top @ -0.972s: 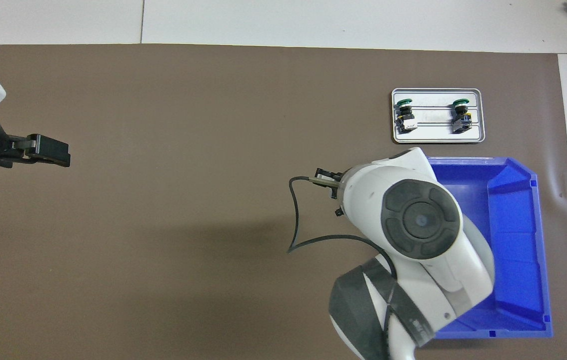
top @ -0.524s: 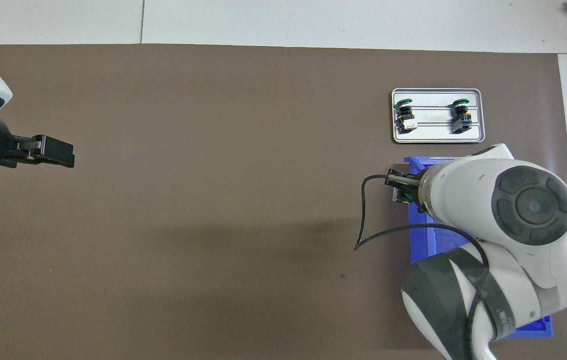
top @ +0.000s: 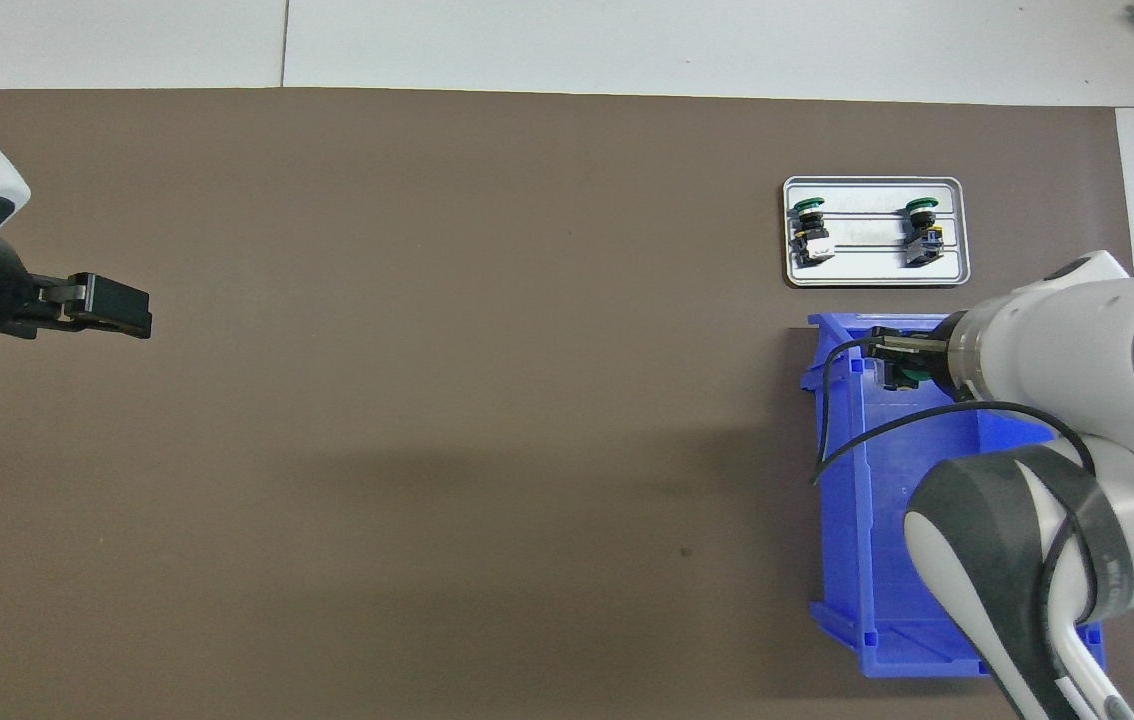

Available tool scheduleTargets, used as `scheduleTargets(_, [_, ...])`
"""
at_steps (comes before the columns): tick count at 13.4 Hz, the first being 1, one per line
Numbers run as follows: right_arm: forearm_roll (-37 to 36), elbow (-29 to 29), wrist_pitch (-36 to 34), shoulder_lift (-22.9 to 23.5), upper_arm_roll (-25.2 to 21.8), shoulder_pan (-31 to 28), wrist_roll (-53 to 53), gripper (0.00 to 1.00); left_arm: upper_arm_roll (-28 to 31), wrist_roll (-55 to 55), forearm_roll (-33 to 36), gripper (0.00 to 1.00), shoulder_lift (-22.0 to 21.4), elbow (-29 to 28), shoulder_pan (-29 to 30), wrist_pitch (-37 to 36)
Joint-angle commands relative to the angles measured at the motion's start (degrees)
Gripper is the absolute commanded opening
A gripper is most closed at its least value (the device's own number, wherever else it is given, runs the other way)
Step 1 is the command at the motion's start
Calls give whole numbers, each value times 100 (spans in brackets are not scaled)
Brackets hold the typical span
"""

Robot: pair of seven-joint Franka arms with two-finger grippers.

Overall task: Place and press button with both arms
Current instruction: 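Lower the button into the blue bin and open the right gripper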

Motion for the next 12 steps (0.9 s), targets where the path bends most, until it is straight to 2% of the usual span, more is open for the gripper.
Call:
scheduleTargets(1, [-78,-445,582,23,65,-307,-486,0,8,11,96,100,-153,-177,-2,72])
scheduleTargets(4, [-78,-525,1154,540,65,-702,-953,0,8,37,96,100,-153,-186,-10,73])
scheduleTargets(7, [-78,-516,1751,1076,65,-852,-989,0,8,90,96,100,-153,-186,-2,64])
scheduleTargets(12, [-8,-525,1859,1271,74,-879,-1279,0,8,90,96,100,-153,-186,-2,64])
